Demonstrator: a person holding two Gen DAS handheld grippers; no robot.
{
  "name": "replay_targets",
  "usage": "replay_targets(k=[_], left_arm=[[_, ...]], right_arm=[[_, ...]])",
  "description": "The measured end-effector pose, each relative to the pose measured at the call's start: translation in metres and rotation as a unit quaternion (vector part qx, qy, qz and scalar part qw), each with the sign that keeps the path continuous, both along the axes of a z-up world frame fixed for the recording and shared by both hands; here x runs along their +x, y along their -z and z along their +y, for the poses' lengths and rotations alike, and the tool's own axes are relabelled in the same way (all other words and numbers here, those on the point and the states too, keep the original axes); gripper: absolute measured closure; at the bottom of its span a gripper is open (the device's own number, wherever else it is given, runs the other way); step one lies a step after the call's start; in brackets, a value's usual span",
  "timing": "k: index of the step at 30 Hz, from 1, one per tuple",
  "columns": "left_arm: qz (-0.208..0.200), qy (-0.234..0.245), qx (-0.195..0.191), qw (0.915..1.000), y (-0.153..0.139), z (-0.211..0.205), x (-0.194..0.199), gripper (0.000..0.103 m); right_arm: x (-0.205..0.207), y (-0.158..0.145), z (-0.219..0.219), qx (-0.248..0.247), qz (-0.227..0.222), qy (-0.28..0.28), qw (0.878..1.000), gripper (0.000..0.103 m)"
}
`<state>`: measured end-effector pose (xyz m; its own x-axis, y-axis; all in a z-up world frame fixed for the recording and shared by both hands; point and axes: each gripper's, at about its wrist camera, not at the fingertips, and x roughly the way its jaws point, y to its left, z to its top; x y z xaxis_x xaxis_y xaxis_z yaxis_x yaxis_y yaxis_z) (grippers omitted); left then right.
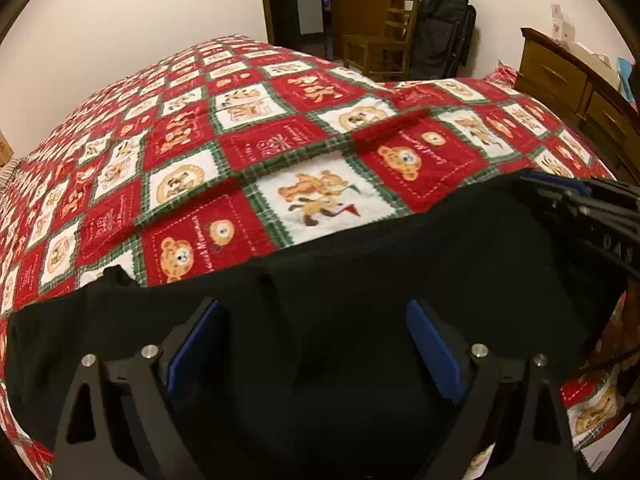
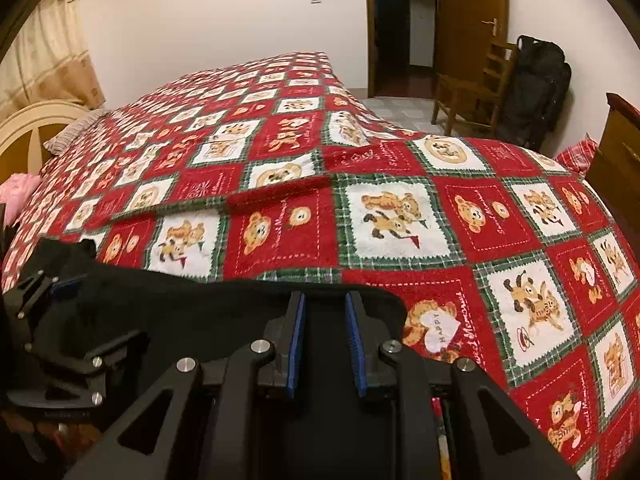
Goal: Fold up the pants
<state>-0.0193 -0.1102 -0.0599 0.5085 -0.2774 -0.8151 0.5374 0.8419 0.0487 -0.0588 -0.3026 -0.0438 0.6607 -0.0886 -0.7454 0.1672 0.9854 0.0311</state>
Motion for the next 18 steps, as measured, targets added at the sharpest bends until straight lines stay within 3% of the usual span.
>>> replay_targets(k=[4, 7, 10, 13, 18], left_arm=[[-0.003, 0.003, 0.004, 1.0000, 0.001, -0.001, -0.001, 0.007], [0.003, -0.001, 0.002, 1.0000, 0.001, 0.001, 0.000, 0.006], [0.009, -0.001, 0.001, 1.0000, 0.002, 0.005, 0.000, 0.006], [0.012, -0.002, -0.001, 0.9999, 0.003, 0.007, 0.000, 0.005], [0.012, -0.002, -0.003, 0.9999, 0.003, 0.008, 0.001, 0.004]], right_arm=[[-0.004, -0.002, -0.004, 0.019, -0.006, 0.008, 1.000, 0.081], [-0.024, -0.017, -0.004, 0.037, -0.041, 0.015, 0.998, 0.081], [-0.048, -0.029, 0.005, 0.018, -0.048, 0.002, 0.999, 0.081], [-0.076, -0.032, 0.011, 0.009, -0.034, -0.001, 0.999, 0.081], [-0.099, -0.002, 0.009, 0.016, 0.013, 0.008, 1.000, 0.081]])
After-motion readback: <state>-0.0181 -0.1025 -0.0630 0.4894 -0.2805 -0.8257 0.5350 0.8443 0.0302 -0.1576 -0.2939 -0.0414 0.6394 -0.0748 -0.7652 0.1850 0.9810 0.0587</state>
